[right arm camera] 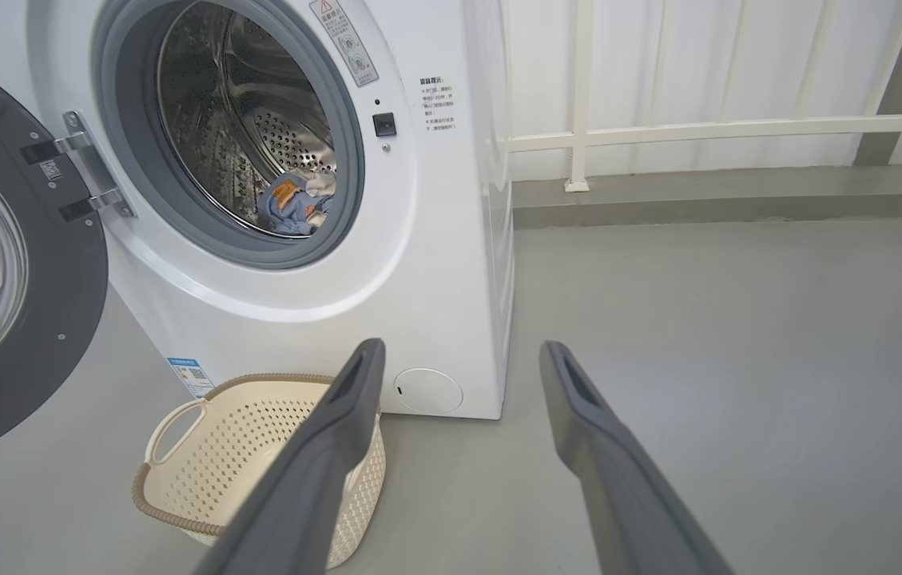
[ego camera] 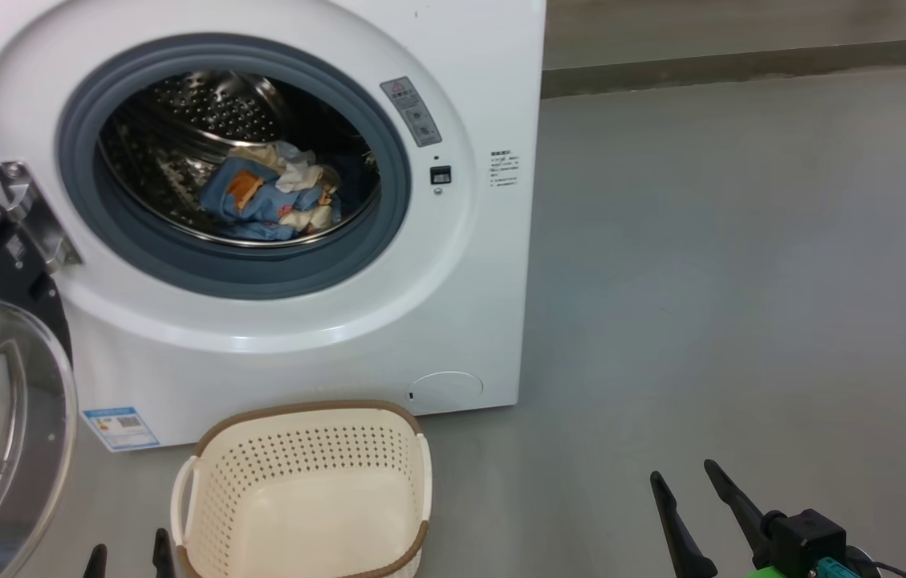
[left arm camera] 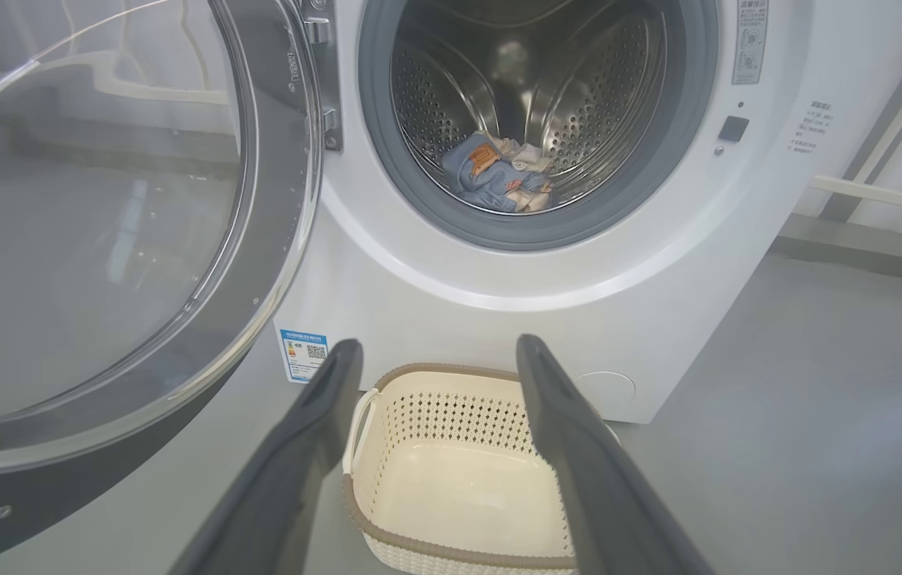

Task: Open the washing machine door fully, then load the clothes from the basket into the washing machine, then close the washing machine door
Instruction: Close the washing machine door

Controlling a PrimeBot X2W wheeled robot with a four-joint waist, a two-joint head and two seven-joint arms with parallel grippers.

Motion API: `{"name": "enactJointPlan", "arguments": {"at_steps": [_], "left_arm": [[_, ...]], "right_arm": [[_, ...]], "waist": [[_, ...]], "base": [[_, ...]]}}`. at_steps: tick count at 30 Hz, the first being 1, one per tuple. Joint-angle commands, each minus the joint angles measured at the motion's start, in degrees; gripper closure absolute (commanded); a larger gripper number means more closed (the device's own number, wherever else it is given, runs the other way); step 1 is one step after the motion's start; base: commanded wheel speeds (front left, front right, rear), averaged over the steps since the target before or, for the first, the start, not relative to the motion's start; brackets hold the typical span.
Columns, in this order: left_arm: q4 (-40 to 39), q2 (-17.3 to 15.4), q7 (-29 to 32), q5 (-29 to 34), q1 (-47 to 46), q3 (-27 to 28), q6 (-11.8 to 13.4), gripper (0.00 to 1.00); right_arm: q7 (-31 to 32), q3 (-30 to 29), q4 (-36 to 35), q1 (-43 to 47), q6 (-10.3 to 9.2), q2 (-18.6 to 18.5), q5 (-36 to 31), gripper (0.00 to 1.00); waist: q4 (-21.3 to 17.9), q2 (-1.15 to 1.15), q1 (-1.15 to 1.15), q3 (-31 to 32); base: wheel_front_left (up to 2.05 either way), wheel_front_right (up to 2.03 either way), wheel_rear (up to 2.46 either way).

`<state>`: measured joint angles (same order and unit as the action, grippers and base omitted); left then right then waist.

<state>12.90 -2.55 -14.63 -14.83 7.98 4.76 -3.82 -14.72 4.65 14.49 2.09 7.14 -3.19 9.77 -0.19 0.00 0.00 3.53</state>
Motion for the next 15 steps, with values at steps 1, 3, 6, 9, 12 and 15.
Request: {"name": "enactJointPlan", "arguments": {"at_steps": [1, 3, 6, 9, 12, 15], "left_arm": [[-1.1, -0.3, -0.4, 0.7, -2.7, 1.8, -0.1, 0.00], [-1.1, -0.3, -0.4, 0.8, -2.6, 1.8, -0.1, 0.00], [-1.3, -0.3, -0.4, 1.0, -2.5, 1.9, 0.0, 0.00], [-1.3, -0.3, -0.4, 1.2, -2.4, 2.1, 0.0, 0.00], [-1.4, -0.3, -0.4, 1.4, -2.3, 2.3, 0.0, 0.00], [-1.5, -0.3, -0.4, 1.4, -2.0, 2.7, 0.0, 0.00]], "right_arm": [[-0.3, 1.1, -1.6, -2.2, 0.35, 0.1, 0.1, 0.00], [-0.3, 1.1, -1.6, -2.1, 0.35, 0.1, 0.0, 0.00], [-0.3, 1.2, -1.7, -2.1, 0.35, 0.2, -0.1, 0.00], [-0.3, 1.3, -1.7, -2.3, 0.35, 0.2, -0.2, 0.00], [-0.3, 1.5, -1.7, -2.7, 0.35, 0.1, -0.3, 0.00], [-0.3, 2.2, -1.7, -3.3, 0.35, -0.2, -0.5, 0.00]], "waist": [[0.7, 0.00, 0.00, 0.0], [1.5, 0.00, 0.00, 0.0], [3.0, 0.00, 0.00, 0.0], [4.9, 0.00, 0.00, -0.1], [7.1, 0.00, 0.00, 0.0], [9.2, 0.00, 0.00, 0.0]], "base": [[0.00, 0.00, 0.00], [0.00, 0.00, 0.00], [0.00, 0.00, 0.00], [0.00, 0.00, 0.00], [0.00, 0.00, 0.00], [0.00, 0.00, 0.00]]}}
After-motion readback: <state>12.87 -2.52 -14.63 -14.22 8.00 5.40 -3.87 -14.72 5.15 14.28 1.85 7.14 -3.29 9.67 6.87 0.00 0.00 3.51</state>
